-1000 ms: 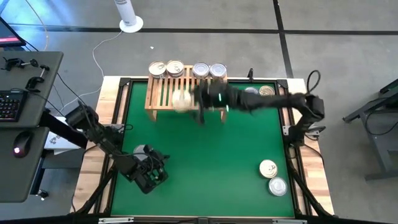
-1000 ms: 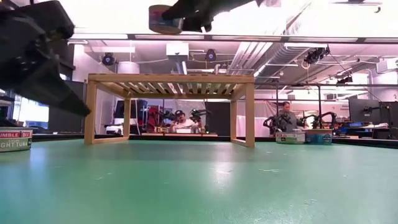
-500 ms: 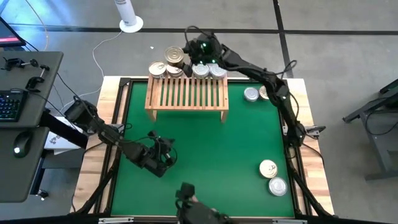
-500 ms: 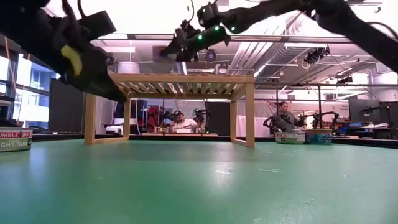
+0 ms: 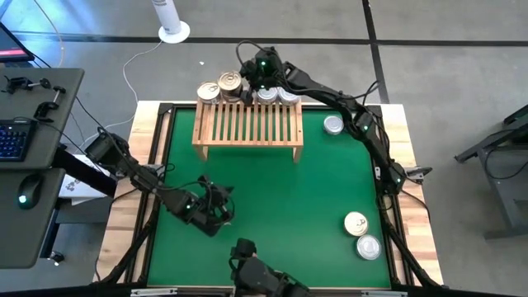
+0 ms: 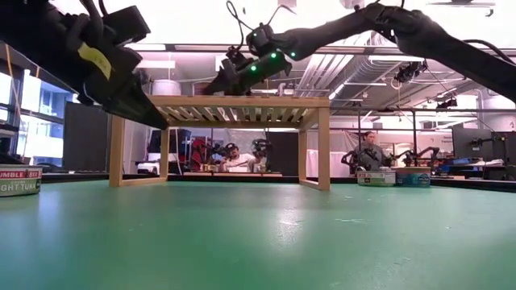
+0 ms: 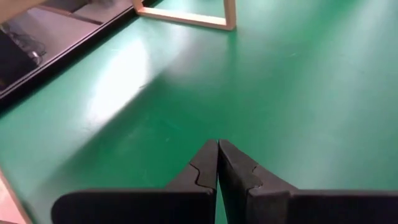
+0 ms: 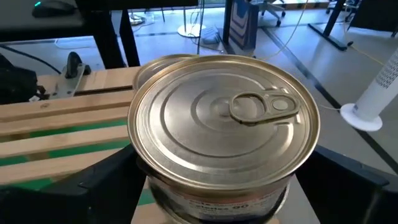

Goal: Stack canned seafood by type on shelf
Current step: Stack the blue pink tuna can on top of the right blue pink tuna can on the shelf

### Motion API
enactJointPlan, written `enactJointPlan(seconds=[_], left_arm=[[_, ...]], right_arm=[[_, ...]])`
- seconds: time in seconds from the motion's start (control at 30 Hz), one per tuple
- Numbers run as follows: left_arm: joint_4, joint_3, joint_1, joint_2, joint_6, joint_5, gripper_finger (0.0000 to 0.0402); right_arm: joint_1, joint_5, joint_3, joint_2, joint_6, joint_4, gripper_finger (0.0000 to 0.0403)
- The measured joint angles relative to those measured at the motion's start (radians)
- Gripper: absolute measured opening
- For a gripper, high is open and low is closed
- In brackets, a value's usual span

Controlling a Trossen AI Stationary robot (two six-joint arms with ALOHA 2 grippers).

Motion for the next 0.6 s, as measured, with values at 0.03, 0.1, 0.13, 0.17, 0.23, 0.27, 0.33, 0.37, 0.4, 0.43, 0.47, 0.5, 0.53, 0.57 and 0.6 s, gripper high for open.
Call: enactJointPlan(seconds=[0.03,0.1,0.13,0.17,0.23,0.27,0.33,0.37,0.4,0.43,0.47,0.5,0.53,0.57,0.6], left_arm=[[0.006,0.000,-0.003,0.000,0.000,0.000,0.0000],[0.008,0.000,-0.006,0.000,0.000,0.000,0.0000],[0.008,0.000,-0.008,0.000,0.000,0.000,0.0000],[0.008,0.000,-0.007,0.000,0.000,0.000,0.0000],[0.009,0.000,-0.007,0.000,-0.001,0.001,0.0000],[0.009,0.000,-0.007,0.000,-0.001,0.001,0.0000],[0.009,0.000,-0.007,0.000,-0.001,0.001,0.0000],[0.009,0.000,-0.007,0.000,-0.001,0.006,0.0000],[0.009,0.000,-0.007,0.000,0.000,0.008,0.0000],[0.009,0.000,-0.007,0.000,-0.001,0.009,0.0000],[0.009,0.000,-0.007,0.000,-0.001,0.009,0.0000],[0.009,0.000,-0.007,0.000,-0.001,0.009,0.0000],[0.009,0.000,-0.007,0.000,-0.002,0.014,0.0000],[0.009,0.000,-0.007,0.000,-0.002,0.019,0.0000],[0.010,0.000,-0.007,0.000,-0.002,0.024,0.0000]], right_arm=[[0.001,0.000,0.000,-0.001,0.001,-0.004,0.0372],[0.004,0.000,0.000,-0.001,0.009,-0.011,0.0381],[0.004,0.000,0.000,-0.001,0.012,-0.015,0.0385],[0.004,0.000,0.000,-0.001,0.015,-0.018,0.0390],[0.004,0.000,0.000,-0.001,0.017,-0.027,0.0395],[0.004,0.000,-0.001,-0.001,0.016,-0.029,0.0396],[0.005,0.001,-0.001,-0.001,0.016,-0.034,0.0397],[0.005,0.001,-0.002,-0.001,0.017,-0.037,0.0397],[0.005,0.001,-0.002,-0.001,0.017,-0.038,0.0397],[0.005,0.001,-0.002,-0.001,0.017,-0.038,0.0397],[0.005,0.001,-0.002,-0.001,0.017,-0.038,0.0398],[0.004,0.001,-0.002,-0.003,0.018,-0.039,0.0398],[0.005,0.001,-0.002,-0.006,0.018,-0.044,0.0398],[0.005,0.001,-0.003,-0.008,0.018,-0.046,0.0398],[0.005,0.001,-0.003,-0.014,0.019,-0.049,0.0398]])
